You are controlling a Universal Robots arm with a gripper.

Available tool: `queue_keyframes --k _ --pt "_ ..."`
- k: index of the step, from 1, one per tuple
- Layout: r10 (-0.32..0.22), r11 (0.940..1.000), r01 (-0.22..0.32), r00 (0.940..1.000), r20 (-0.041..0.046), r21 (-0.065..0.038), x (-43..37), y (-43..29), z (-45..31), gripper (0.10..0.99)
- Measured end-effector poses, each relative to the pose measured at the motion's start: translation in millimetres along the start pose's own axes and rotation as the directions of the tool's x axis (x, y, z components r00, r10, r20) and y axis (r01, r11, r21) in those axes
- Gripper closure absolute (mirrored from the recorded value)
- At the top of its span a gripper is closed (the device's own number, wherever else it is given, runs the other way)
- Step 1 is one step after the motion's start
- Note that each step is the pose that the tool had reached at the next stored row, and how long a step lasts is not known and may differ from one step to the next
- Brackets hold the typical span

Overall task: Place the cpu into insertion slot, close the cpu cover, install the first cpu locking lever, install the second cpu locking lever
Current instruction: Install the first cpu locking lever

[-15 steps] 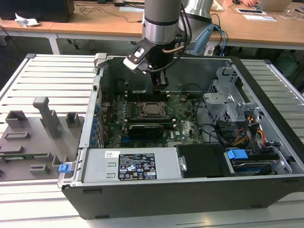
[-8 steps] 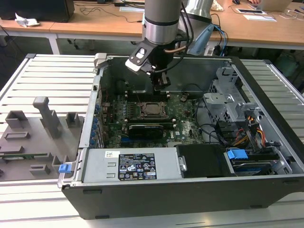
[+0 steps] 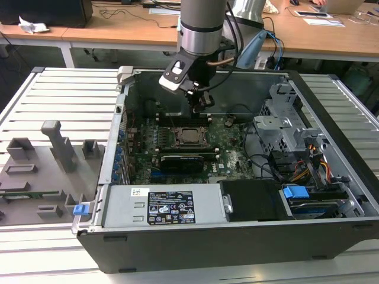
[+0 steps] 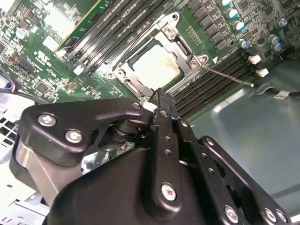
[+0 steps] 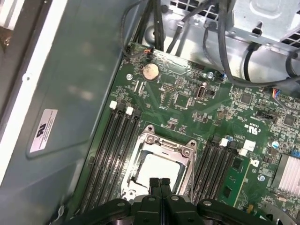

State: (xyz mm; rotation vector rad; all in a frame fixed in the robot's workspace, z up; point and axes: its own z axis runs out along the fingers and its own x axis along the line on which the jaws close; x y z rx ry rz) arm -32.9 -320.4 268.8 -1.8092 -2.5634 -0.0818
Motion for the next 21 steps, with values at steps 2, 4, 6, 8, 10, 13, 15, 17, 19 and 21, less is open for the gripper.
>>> queue_keyframes --k 2,4,6,8,10,13,15,17,19,21 --pt "-0.019 0.9998 0.019 0.9998 -0.0008 0.001 0.0 0.0 0.0 0.98" --pt "-0.039 0.9993 0.039 0.9993 -0.0015 0.001 0.0 0.0 0.0 0.98" --pt "-0.074 0.9973 0.074 0.9973 -0.003 0.002 0.0 0.0 0.0 0.98" --pt "-0.088 0.9961 0.088 0.9961 -0.0037 0.003 0.0 0.0 0.0 0.98" --pt "-0.107 0.9943 0.107 0.9943 -0.0045 0.003 0.0 0.0 0.0 0.98" --pt "-0.141 0.9899 0.141 0.9899 -0.0061 0.004 0.0 0.0 0.0 0.98" --pt "-0.16 0.987 0.16 0.987 -0.0069 0.005 0.0 0.0 0.0 0.98" --pt "-0.174 0.9847 0.174 0.9847 -0.0075 0.005 0.0 0.0 0.0 0.98" --pt "-0.185 0.9827 0.185 0.9827 -0.0081 0.005 0.0 0.0 0.0 0.98" --pt "-0.201 0.9795 0.201 0.9795 -0.0088 0.006 0.0 0.0 0.0 0.98"
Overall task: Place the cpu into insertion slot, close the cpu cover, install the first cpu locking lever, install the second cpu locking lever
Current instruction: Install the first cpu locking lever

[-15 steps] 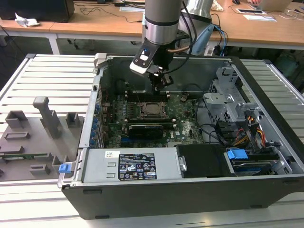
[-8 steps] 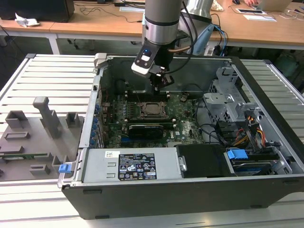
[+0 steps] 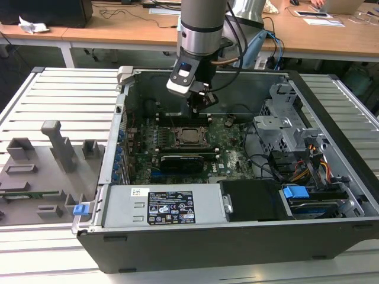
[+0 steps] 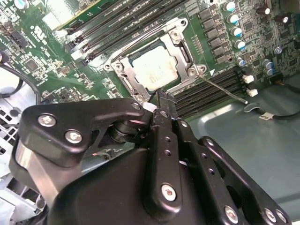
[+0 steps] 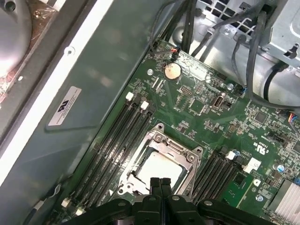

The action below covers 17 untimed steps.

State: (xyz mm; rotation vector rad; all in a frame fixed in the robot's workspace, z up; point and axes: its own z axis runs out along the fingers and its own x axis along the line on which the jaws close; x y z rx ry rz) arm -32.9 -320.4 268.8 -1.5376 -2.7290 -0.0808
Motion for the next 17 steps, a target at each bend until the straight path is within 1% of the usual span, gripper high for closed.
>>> queue_keyframes --k 4,8,9,11,15,17 --pt "-0.04 0.9992 0.04 0.9992 -0.0016 0.001 0.0 0.0 0.0 0.98" --pt "-0.085 0.9964 0.085 0.9964 -0.0036 0.003 0.0 0.0 0.0 0.98" --pt "-0.108 0.9942 0.108 0.9942 -0.0046 0.003 0.0 0.0 0.0 0.98" --pt "-0.122 0.9925 0.122 0.9925 -0.0052 0.004 0.0 0.0 0.0 0.98" --pt "-0.178 0.9841 0.178 0.984 -0.0078 0.005 0.0 0.0 0.0 0.98" --pt "-0.189 0.9819 0.189 0.9819 -0.0084 0.005 0.0 0.0 0.0 0.98"
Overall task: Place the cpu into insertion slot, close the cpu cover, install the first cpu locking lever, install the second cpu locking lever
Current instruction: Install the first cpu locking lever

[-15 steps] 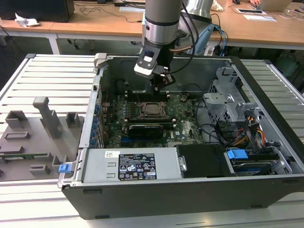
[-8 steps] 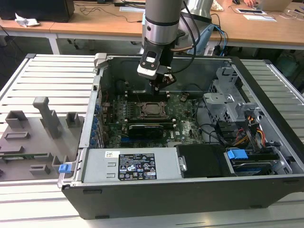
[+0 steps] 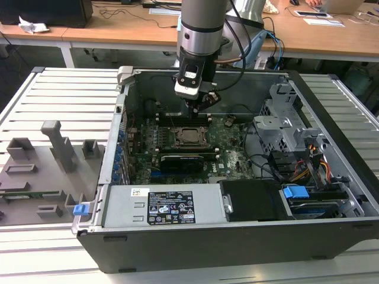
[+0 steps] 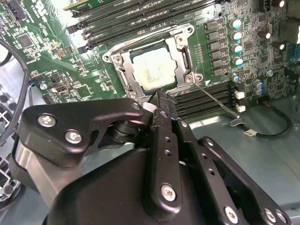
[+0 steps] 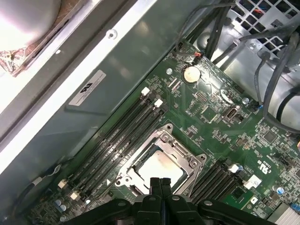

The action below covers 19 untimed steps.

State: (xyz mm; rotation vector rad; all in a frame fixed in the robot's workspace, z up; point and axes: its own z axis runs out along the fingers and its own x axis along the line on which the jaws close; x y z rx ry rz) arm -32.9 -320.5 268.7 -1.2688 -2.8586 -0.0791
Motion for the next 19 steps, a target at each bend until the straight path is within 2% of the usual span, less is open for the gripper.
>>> queue_keyframes --k 10,19 --pt "-0.059 0.9982 0.059 0.9982 -0.0024 0.002 0.0 -0.1 -0.1 0.98" --pt "-0.136 0.9907 0.136 0.9907 -0.0059 0.004 -0.1 -0.1 0.0 0.98"
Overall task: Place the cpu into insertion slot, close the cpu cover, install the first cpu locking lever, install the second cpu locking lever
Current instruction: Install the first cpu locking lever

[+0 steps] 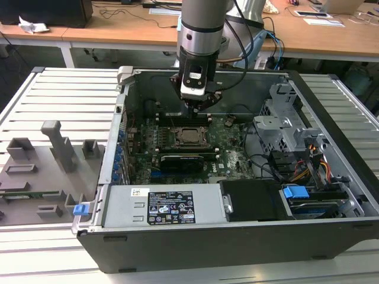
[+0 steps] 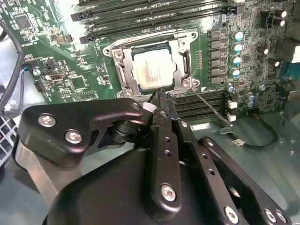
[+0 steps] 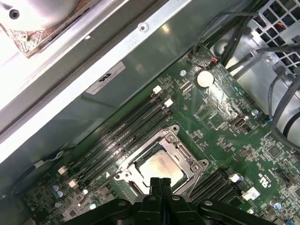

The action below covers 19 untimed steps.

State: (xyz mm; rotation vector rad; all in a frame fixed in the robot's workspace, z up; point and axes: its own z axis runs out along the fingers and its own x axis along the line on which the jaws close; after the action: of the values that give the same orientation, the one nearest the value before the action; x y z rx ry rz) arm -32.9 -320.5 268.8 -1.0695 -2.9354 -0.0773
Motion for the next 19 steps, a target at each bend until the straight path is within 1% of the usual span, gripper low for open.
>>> queue_keyframes --k 3,6,9,12,18,19 --pt "-0.038 0.9993 0.038 0.9993 -0.0016 0.001 0.0 0.0 0.0 0.98" --pt "-0.092 0.9957 0.093 0.9957 -0.0039 0.003 0.0 0.0 0.0 0.98" --pt "-0.142 0.9899 0.142 0.9899 -0.0061 0.004 0.0 0.0 0.0 0.98" --pt "-0.193 0.9811 0.193 0.9811 -0.0085 0.006 0.0 0.0 0.0 0.98" --pt "-0.241 0.9705 0.241 0.9705 -0.0108 0.007 0.0 0.0 0.0 0.98" --pt "-0.252 0.9677 0.252 0.9677 -0.0114 0.007 0.0 0.0 0.0 0.98"
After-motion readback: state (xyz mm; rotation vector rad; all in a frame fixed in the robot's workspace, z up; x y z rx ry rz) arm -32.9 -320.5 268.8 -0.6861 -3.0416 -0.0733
